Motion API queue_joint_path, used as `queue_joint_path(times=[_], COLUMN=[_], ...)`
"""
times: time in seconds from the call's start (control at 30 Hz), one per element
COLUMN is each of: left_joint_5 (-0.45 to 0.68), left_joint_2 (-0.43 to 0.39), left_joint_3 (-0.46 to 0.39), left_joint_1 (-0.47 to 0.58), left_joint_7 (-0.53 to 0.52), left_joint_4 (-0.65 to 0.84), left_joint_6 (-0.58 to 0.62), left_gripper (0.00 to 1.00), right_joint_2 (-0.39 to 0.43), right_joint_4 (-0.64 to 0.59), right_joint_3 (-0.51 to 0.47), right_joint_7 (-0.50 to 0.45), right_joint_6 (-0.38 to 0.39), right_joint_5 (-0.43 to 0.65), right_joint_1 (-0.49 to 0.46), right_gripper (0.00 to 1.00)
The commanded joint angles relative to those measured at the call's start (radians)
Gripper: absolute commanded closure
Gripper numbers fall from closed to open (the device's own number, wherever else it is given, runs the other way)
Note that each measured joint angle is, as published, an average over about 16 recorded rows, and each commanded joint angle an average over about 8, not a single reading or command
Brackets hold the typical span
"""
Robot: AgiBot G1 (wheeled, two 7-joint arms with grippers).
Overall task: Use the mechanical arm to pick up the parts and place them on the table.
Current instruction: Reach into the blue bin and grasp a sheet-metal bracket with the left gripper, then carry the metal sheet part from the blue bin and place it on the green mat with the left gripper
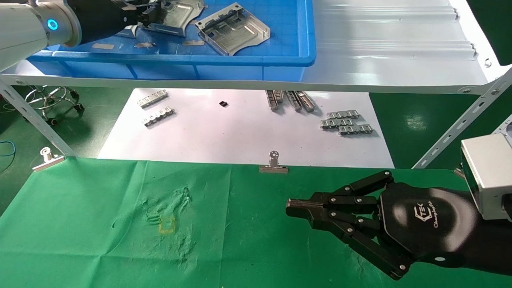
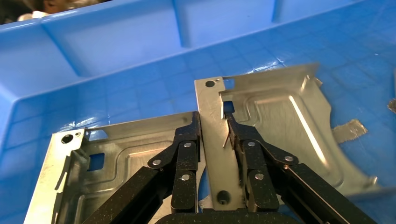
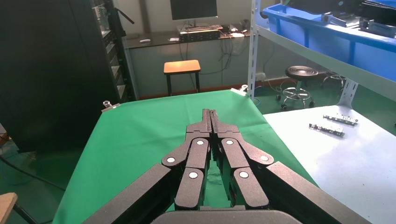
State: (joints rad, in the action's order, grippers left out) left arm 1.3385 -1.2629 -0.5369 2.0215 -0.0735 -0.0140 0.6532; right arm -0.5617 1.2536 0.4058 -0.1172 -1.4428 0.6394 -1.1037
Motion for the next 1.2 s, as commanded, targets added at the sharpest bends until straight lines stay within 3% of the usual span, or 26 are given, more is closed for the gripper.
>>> queue_joint_path(times=[0.03,0.23,0.4,1.0,1.2], left_joint_5=[-0.002,-0.028,-0.052,-0.130,-0.156], left_joint_2=[-0.001,0.017,0.052,0.287,0.336], left_joint_3=[0.001,0.019,0.035,0.068,0.060], left_joint_1=[0.001,0.021,0.035,-0.023,-0.077], left_joint_7=[0.003,0.002,0.018,0.339,0.446], left_joint_4=[0.001,-0.012,-0.035,-0.171,-0.212], left_joint_6=[-0.016,0.011,0.104,0.814,0.937], left_gripper=[1.00,1.00,1.00,1.00,1.00], right_joint_2=[0.000,0.000,0.000,0.000,0.000], right_joint_4=[0.000,0.000,0.000,0.000,0.000], right_joint_3=[0.000,0.000,0.000,0.000,0.000], right_joint_7=[0.000,0.000,0.000,0.000,0.000], right_joint_6=[0.000,0.000,0.000,0.000,0.000], right_joint_5=[0.000,0.000,0.000,0.000,0.000], right_joint_1=[0.000,0.000,0.000,0.000,0.000], right_gripper=[1.00,1.00,1.00,1.00,1.00])
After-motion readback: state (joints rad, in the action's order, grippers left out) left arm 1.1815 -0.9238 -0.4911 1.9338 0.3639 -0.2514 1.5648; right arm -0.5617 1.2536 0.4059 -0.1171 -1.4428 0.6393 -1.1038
